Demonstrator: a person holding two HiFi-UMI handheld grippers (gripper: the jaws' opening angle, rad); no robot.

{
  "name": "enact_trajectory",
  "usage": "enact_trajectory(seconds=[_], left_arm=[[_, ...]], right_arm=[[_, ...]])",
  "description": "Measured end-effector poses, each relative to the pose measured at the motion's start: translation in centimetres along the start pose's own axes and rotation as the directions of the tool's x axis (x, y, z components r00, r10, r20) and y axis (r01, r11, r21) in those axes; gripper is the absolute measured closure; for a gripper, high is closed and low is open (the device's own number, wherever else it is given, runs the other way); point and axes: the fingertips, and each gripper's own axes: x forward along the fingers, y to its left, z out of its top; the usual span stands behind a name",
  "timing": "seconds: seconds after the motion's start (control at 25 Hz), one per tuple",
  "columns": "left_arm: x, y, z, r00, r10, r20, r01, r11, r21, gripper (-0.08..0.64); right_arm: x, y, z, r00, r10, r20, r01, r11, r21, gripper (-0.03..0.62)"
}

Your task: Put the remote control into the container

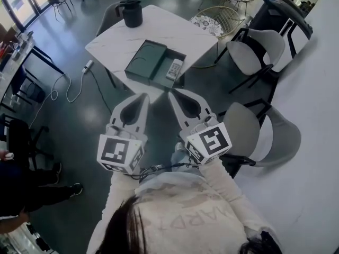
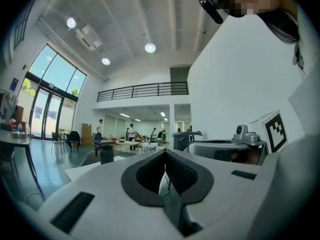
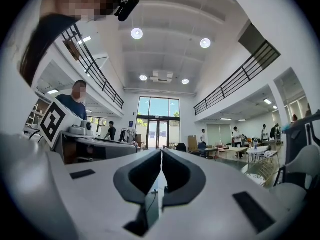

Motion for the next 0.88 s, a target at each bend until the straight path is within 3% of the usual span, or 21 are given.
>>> enact_trajectory(seconds=[0.88], left_arm=[[1.0,0.3,0.6,1.000,-0.013,0.021,0.013,1.000,-0.002,0.548]], right_arm=[[1.0,-0.5,0.2,1.000,0.012,-0.016,-0.012,1.000,-0.025,0.575]])
